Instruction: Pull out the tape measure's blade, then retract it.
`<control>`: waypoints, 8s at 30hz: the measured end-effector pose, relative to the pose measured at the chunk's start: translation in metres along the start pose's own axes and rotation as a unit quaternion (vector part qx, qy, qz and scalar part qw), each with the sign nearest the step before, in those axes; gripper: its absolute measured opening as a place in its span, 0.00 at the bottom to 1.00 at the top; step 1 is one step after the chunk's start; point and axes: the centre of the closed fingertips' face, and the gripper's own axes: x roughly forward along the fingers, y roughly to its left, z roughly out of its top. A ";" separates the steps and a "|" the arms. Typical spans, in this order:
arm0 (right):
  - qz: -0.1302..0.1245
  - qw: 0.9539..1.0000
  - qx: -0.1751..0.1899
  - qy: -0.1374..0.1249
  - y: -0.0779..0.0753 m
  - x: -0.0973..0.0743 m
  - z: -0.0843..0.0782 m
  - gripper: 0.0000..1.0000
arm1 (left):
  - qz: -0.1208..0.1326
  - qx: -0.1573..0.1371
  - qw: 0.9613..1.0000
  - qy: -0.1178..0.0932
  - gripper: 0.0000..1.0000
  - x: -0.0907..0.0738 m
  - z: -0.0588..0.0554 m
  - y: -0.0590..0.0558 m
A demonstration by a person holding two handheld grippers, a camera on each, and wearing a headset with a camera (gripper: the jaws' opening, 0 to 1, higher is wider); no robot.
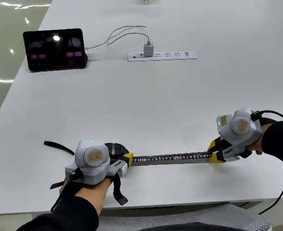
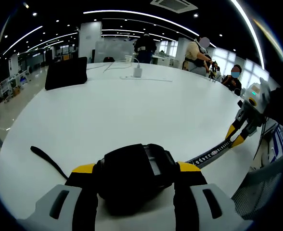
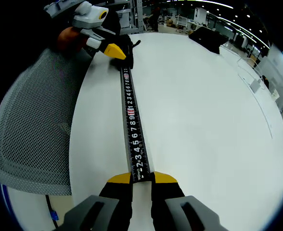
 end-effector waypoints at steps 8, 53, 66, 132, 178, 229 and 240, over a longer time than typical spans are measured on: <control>0.003 1.000 -0.003 -0.003 0.001 0.002 0.004 0.10 | -0.001 -0.002 1.000 -0.001 0.59 -0.001 0.000 0.000; -0.003 1.000 -0.013 0.013 0.004 0.010 0.020 0.11 | -0.010 0.009 1.000 -0.011 0.59 -0.001 0.000 0.001; 0.000 1.000 -0.006 0.013 0.004 0.012 0.024 0.11 | -0.011 0.008 1.000 -0.010 0.59 0.000 0.000 0.000; 0.004 0.999 -0.051 -0.007 0.006 0.025 0.050 0.11 | -0.013 0.013 1.000 -0.012 0.59 0.001 -0.001 -0.002; 0.006 0.999 -0.037 -0.020 0.010 0.038 0.069 0.11 | -0.015 0.012 1.000 -0.010 0.59 0.003 -0.002 -0.002; 0.007 0.998 -0.038 -0.043 0.012 0.052 0.098 0.10 | -0.016 0.012 1.000 -0.011 0.59 0.004 -0.002 -0.003; 0.005 0.998 -0.034 -0.047 0.013 0.055 0.105 0.10 | -0.015 0.013 1.000 -0.010 0.59 0.004 -0.002 -0.003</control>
